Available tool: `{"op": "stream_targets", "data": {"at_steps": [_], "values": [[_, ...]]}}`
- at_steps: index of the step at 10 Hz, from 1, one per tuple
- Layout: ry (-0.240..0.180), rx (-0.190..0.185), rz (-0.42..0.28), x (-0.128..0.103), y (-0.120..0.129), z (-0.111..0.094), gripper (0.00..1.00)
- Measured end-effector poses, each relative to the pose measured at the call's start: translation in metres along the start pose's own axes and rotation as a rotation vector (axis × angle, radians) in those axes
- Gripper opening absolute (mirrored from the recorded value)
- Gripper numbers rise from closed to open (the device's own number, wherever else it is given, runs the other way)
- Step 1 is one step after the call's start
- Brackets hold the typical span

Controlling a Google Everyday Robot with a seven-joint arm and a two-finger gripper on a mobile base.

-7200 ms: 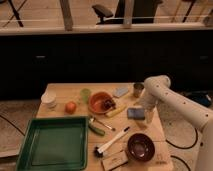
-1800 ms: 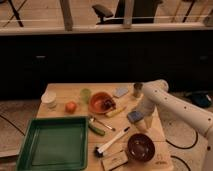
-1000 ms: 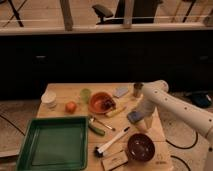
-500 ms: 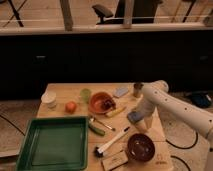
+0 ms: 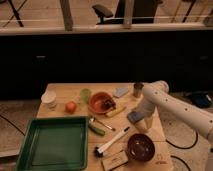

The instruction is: Place sponge in tray

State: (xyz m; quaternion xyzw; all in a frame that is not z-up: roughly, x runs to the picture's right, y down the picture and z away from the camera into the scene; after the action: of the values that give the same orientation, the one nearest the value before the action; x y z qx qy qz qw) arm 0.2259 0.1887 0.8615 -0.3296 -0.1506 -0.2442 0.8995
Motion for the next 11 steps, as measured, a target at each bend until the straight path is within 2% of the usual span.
{"op": "stream_targets", "data": {"at_steps": [11], "values": [[0.017, 0.007, -0.049, 0.0044, 0.0007, -0.0017, 0.8]]}}
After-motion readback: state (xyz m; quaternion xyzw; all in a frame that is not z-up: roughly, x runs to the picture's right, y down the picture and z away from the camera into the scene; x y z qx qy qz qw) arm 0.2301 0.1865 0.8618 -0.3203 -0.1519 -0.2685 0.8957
